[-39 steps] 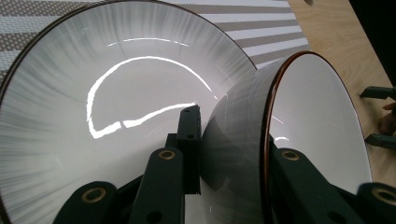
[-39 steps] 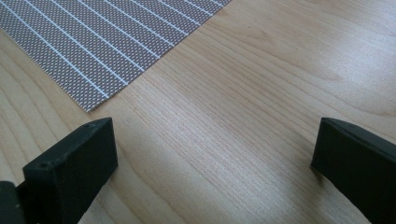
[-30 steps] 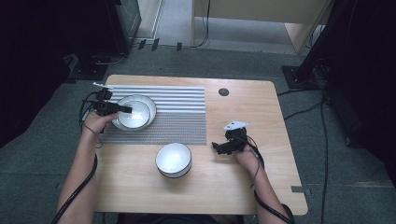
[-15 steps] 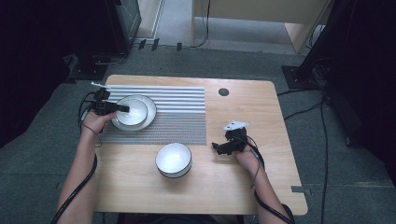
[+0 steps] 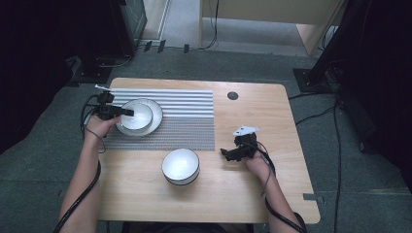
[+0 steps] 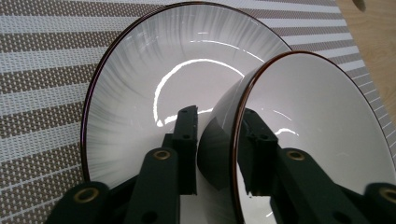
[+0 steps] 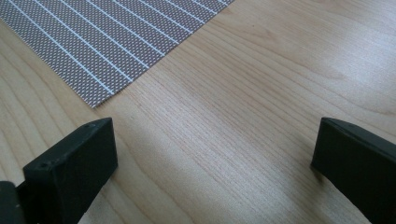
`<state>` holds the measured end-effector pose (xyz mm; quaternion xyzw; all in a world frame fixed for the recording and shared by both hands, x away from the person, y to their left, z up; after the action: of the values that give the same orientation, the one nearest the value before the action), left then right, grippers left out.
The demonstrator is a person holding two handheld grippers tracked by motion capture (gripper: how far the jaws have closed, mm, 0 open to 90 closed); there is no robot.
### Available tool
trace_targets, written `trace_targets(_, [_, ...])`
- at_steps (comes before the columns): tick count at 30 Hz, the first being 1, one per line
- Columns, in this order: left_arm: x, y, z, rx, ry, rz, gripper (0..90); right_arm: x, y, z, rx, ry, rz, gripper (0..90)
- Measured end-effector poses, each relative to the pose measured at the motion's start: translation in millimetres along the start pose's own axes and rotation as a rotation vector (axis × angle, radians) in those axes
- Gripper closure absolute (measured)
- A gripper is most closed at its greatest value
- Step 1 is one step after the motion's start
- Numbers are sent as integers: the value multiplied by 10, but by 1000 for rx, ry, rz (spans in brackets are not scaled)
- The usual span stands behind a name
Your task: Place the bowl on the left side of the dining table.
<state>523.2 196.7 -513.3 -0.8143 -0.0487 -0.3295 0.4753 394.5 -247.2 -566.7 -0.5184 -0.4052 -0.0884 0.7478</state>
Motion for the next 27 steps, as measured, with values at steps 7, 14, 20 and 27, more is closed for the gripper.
trace_targets(7, [-10, -18, -61, 4, 17, 2, 552, -1, -1, -3, 3, -7, -1, 0])
trace_targets(14, [-20, -106, -141, -10, 28, -7, 451, 2, 2, -5, 13, -13, 2, 0])
trace_targets(20, [-35, -170, -168, -3, 41, -11, 415, 13, 11, -14, 22, -23, 1, 0])
trace_targets(27, [-46, -328, -226, 0, 76, -20, 409, 23, 17, -30, 36, -37, 4, 0])
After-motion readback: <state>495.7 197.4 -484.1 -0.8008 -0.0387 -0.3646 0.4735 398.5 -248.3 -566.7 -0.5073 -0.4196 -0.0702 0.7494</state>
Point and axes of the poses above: each handheld gripper's, and its own axes: y roughly forward along the jaws, x roughly out of its top, z roughly to its left, the point moved 6 cm from there along y, roughly forward along the jaws, and after that the axes turned 9 degrees about y, right-handed, at the moved point
